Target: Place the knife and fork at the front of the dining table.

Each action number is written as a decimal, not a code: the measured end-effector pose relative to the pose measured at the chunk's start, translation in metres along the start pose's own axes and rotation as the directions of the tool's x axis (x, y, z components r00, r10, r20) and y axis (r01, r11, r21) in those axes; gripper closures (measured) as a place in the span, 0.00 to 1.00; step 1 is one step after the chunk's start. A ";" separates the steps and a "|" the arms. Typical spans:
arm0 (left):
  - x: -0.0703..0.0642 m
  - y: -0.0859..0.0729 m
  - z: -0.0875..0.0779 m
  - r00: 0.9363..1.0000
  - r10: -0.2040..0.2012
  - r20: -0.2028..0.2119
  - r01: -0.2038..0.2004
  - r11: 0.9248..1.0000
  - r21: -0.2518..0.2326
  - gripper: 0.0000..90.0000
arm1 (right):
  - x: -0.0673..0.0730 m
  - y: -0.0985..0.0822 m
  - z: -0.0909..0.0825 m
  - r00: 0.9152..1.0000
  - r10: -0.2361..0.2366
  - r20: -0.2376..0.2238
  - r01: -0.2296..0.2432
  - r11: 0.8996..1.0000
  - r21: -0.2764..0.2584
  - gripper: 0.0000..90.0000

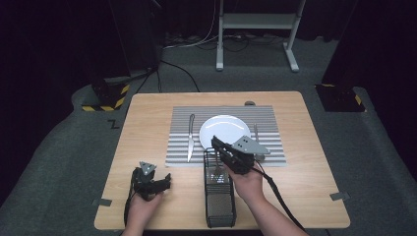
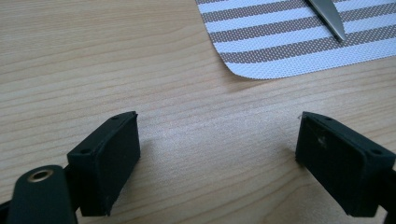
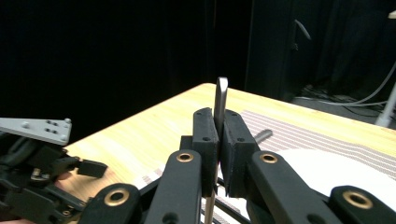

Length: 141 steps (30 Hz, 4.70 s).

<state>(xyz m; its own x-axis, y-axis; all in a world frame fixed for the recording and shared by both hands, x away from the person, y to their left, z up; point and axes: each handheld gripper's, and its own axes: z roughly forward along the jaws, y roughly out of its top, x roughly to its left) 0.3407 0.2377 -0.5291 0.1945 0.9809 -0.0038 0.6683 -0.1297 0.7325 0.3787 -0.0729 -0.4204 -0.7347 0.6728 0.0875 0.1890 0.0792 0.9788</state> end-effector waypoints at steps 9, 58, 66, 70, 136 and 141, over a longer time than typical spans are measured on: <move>0.000 0.000 0.000 1.000 0.000 0.000 0.000 1.000 0.000 0.15 | 0.007 0.006 -0.011 0.999 -0.037 -0.005 0.037 0.998 -0.055 0.96; 0.000 0.000 0.000 1.000 0.001 -0.001 -0.001 1.000 0.000 0.15 | -0.030 0.062 -0.133 0.975 -0.058 0.216 0.129 0.934 -0.334 0.96; 0.000 0.000 0.000 1.000 0.000 -0.001 0.000 1.000 0.000 0.15 | -0.057 0.041 -0.140 0.957 -0.035 0.287 0.120 0.951 -0.285 0.96; 0.000 0.000 0.000 1.000 0.000 -0.001 0.000 1.000 0.000 0.15 | -0.072 0.028 -0.140 0.946 -0.021 0.324 0.110 0.959 -0.261 0.96; -0.001 -0.001 -0.001 1.000 -0.003 -0.004 0.003 1.000 -0.002 0.16 | -0.221 -0.042 -0.010 0.876 0.113 0.468 -0.159 0.985 0.060 0.93; -0.001 -0.001 -0.001 1.000 -0.003 -0.004 0.003 1.000 -0.002 0.16 | -0.226 -0.046 -0.005 0.877 0.131 0.462 -0.186 0.979 0.077 0.93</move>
<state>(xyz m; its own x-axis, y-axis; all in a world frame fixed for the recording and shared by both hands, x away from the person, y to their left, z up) 0.3389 0.2372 -0.5292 0.1899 0.9818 -0.0029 0.6673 -0.1269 0.7339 0.5323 -0.2320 -0.4843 -0.3184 0.9405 0.1188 0.3721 0.0087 0.9281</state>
